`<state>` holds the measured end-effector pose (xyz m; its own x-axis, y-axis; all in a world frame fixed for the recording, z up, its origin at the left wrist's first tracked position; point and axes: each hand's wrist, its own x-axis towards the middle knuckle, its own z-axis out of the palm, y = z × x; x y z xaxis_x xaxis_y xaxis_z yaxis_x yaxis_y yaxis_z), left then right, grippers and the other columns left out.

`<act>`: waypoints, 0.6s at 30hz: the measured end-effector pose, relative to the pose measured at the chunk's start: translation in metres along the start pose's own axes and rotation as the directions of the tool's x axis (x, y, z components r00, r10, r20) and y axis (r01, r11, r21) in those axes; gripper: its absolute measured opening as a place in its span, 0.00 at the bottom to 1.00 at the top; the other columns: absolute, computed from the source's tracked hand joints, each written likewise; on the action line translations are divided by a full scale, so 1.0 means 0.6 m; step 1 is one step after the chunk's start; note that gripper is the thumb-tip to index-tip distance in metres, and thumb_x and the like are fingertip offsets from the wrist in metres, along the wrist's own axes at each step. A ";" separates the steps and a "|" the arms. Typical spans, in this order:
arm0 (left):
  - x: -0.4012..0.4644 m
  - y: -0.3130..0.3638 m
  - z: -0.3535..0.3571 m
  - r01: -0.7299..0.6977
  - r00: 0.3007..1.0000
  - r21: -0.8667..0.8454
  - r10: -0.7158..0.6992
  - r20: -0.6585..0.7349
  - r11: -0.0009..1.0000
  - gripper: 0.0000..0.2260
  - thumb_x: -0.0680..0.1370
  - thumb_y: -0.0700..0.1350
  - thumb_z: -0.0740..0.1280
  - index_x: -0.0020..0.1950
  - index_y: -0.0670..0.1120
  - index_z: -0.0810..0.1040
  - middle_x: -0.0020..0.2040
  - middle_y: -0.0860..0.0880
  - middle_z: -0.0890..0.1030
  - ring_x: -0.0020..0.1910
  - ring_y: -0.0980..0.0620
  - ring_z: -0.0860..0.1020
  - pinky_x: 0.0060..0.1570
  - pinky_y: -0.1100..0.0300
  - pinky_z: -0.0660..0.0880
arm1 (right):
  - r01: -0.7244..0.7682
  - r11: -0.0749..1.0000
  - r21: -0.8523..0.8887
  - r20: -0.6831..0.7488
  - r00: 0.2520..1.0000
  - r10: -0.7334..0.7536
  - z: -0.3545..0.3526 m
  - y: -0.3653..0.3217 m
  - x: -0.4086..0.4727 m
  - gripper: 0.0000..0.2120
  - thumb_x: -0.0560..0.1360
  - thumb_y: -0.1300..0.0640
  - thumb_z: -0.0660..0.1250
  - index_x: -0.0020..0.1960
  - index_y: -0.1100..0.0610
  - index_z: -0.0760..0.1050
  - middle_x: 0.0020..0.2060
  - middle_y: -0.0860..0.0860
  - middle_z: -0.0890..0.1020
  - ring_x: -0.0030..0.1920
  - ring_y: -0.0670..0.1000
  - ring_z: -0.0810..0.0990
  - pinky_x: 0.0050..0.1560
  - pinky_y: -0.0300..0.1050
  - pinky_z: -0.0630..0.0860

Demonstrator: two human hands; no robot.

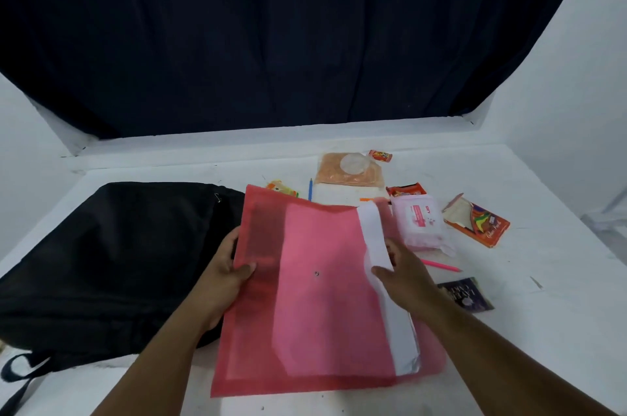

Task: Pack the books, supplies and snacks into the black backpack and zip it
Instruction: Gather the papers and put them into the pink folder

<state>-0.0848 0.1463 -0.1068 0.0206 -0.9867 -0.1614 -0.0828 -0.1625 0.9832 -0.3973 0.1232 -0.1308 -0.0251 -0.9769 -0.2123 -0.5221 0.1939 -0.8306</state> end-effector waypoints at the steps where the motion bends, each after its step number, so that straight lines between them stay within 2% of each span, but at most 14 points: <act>1: 0.000 -0.002 0.004 -0.013 1.000 0.013 0.013 -0.005 1.000 0.28 0.81 0.30 0.61 0.73 0.58 0.68 0.62 0.49 0.82 0.60 0.43 0.81 0.59 0.42 0.78 | 0.010 1.000 -0.021 -0.020 1.000 -0.010 0.003 -0.001 -0.002 0.24 0.77 0.60 0.68 0.72 0.53 0.68 0.62 0.48 0.79 0.61 0.51 0.78 0.59 0.46 0.76; 5: -0.007 -0.005 0.005 -0.034 0.999 -0.017 0.034 -0.012 0.999 0.27 0.82 0.32 0.62 0.75 0.58 0.67 0.64 0.48 0.81 0.61 0.43 0.81 0.60 0.40 0.77 | -0.050 0.981 0.187 -0.001 0.999 0.051 0.003 0.002 -0.004 0.19 0.78 0.61 0.67 0.68 0.51 0.72 0.54 0.47 0.82 0.52 0.49 0.81 0.49 0.46 0.79; 7: -0.008 -0.004 0.000 -0.029 0.999 -0.055 0.028 -0.017 0.998 0.27 0.82 0.33 0.63 0.75 0.58 0.66 0.64 0.48 0.81 0.61 0.43 0.81 0.60 0.39 0.77 | -0.116 0.935 0.334 0.047 0.993 0.107 -0.002 0.003 -0.006 0.16 0.78 0.61 0.67 0.64 0.51 0.74 0.50 0.50 0.83 0.49 0.53 0.83 0.44 0.48 0.82; 10: -0.010 -0.001 -0.001 -0.029 1.000 -0.079 0.029 0.002 0.996 0.28 0.82 0.35 0.63 0.76 0.60 0.65 0.65 0.50 0.81 0.62 0.45 0.81 0.61 0.41 0.77 | -0.230 0.809 0.542 0.195 0.970 0.145 -0.002 0.005 -0.010 0.13 0.80 0.61 0.65 0.64 0.53 0.76 0.52 0.56 0.85 0.54 0.61 0.84 0.53 0.58 0.81; 13: -0.015 0.003 0.011 -0.029 0.998 -0.032 0.031 0.051 0.999 0.28 0.82 0.37 0.64 0.76 0.62 0.65 0.66 0.53 0.80 0.64 0.48 0.80 0.62 0.45 0.76 | -0.296 0.742 0.601 0.307 0.943 0.128 0.014 -0.001 -0.019 0.12 0.82 0.61 0.62 0.64 0.56 0.76 0.53 0.58 0.85 0.54 0.60 0.84 0.54 0.57 0.81; 16: -0.018 0.003 0.017 -0.023 0.998 0.011 0.022 0.055 1.000 0.31 0.82 0.36 0.64 0.79 0.61 0.59 0.69 0.56 0.77 0.64 0.52 0.79 0.63 0.48 0.77 | -0.334 0.714 0.616 0.338 0.930 0.143 0.022 -0.010 -0.021 0.11 0.83 0.58 0.60 0.62 0.56 0.77 0.53 0.58 0.85 0.53 0.58 0.84 0.54 0.57 0.81; 18: -0.019 0.004 0.018 -0.011 0.999 0.050 0.009 0.034 0.999 0.35 0.82 0.37 0.65 0.80 0.63 0.54 0.71 0.60 0.73 0.65 0.56 0.78 0.64 0.52 0.76 | -0.313 0.704 0.638 0.288 0.944 0.159 0.017 -0.010 -0.017 0.11 0.84 0.57 0.58 0.63 0.57 0.76 0.53 0.58 0.85 0.54 0.59 0.84 0.55 0.58 0.80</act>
<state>-0.0961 0.1571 -0.1033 -0.0139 -0.9878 -0.1551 -0.1330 -0.1519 0.9794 -0.3851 0.1328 -0.1293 0.1390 -0.8658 -0.4806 0.1840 0.4995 -0.8465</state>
